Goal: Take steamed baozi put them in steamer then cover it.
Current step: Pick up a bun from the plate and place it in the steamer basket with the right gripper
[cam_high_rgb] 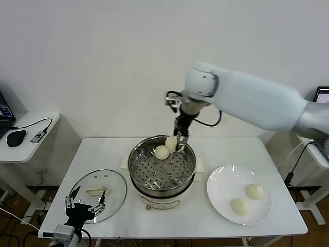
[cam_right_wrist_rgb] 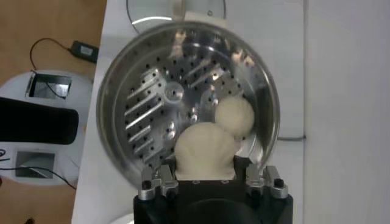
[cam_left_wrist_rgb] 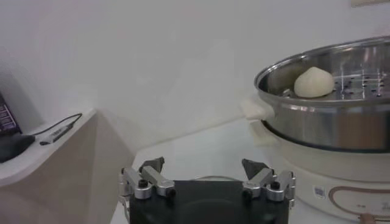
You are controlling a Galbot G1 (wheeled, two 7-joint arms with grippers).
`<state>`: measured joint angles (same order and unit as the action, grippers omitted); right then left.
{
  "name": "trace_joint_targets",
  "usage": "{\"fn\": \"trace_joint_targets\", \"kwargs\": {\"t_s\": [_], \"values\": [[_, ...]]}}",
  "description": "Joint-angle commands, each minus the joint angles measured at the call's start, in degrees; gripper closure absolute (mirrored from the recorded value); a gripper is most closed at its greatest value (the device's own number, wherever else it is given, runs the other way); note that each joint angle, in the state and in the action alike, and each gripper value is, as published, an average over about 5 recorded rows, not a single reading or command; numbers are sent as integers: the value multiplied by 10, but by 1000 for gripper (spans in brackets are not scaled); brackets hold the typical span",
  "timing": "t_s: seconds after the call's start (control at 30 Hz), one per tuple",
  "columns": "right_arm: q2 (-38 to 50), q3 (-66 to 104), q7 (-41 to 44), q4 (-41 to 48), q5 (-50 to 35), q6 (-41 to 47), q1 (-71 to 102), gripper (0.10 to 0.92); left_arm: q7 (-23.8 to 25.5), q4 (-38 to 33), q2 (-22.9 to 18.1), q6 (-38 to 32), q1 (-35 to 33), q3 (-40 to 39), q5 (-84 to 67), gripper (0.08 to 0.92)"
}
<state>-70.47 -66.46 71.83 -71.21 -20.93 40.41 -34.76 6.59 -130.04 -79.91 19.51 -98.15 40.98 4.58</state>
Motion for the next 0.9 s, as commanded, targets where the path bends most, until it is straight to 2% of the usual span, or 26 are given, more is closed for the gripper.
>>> {"fn": "trace_joint_targets", "kwargs": {"t_s": [0.03,0.4,0.9], "values": [[-93,-8,2,58,32,4,23,440,-1,-16,-3,1,-3,0,0,177],[-154,7,-13,122,56,5,77,442,-1,-13,-2,1,-4,-5,-3,177],[-178,10,-34,156,54,7,117,440,-1,3,4,0,5,-7,-8,177]]}}
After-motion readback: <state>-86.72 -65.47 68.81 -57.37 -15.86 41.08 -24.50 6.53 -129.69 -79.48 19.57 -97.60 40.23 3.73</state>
